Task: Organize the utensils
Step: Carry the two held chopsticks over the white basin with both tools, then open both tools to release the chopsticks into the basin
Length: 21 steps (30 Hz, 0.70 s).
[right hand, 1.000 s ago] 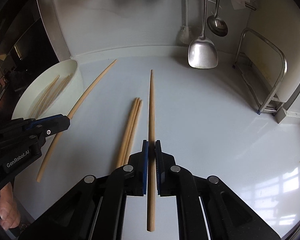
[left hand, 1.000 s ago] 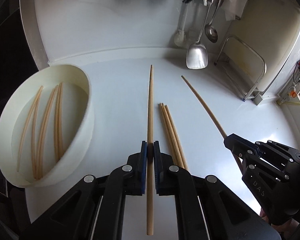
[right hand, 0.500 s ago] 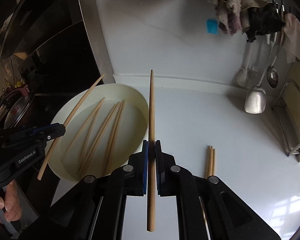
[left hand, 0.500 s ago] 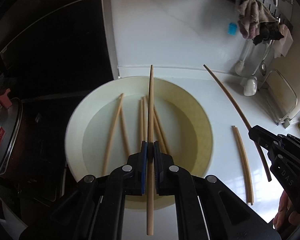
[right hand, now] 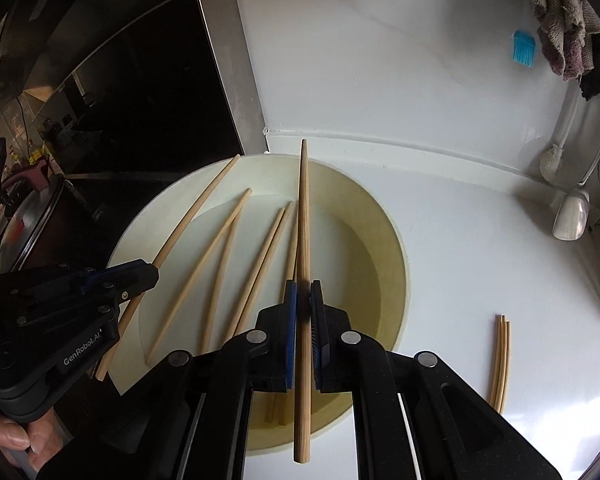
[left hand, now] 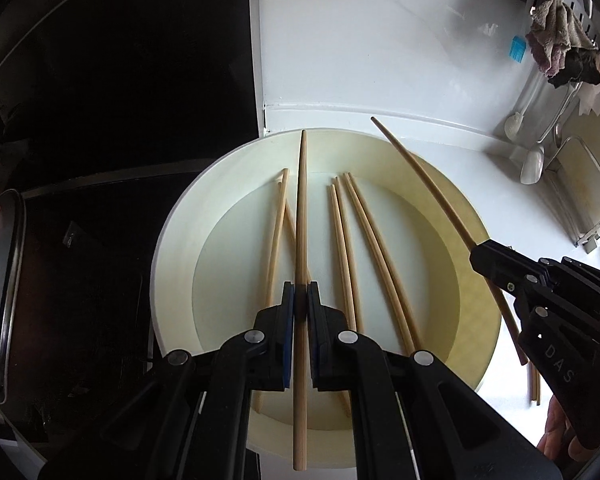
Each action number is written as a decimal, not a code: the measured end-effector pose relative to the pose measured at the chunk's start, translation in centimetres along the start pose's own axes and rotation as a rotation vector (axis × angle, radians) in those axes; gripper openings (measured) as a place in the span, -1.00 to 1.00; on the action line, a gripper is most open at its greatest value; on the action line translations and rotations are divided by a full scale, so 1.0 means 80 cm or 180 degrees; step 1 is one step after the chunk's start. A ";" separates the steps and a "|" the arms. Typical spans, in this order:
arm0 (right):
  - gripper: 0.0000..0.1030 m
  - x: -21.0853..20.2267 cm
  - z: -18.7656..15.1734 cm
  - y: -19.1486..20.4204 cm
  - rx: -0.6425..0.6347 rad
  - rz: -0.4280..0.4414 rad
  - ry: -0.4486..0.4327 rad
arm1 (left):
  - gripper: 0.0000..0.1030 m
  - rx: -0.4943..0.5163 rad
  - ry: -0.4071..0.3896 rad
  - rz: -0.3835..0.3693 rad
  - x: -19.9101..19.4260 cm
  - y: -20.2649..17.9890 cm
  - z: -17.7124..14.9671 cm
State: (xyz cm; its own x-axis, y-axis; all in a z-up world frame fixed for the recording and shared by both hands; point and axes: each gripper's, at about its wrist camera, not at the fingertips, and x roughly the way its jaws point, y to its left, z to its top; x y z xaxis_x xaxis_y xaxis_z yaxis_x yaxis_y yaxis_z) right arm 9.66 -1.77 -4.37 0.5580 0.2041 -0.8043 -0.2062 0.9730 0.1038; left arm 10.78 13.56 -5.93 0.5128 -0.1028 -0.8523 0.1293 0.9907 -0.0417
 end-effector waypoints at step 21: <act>-0.39 0.080 0.003 0.007 0.0059 0.0014 0.0541 | 0.00 -0.0098 0.0363 0.0044 0.065 0.010 0.010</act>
State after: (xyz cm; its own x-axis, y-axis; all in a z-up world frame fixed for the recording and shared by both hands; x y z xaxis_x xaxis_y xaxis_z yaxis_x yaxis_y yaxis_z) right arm 13.34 0.10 -9.32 0.4129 0.1886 -0.8910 -0.1927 0.9743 0.1169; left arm 14.23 13.76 -9.97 0.4142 -0.0801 -0.9067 0.0958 0.9944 -0.0440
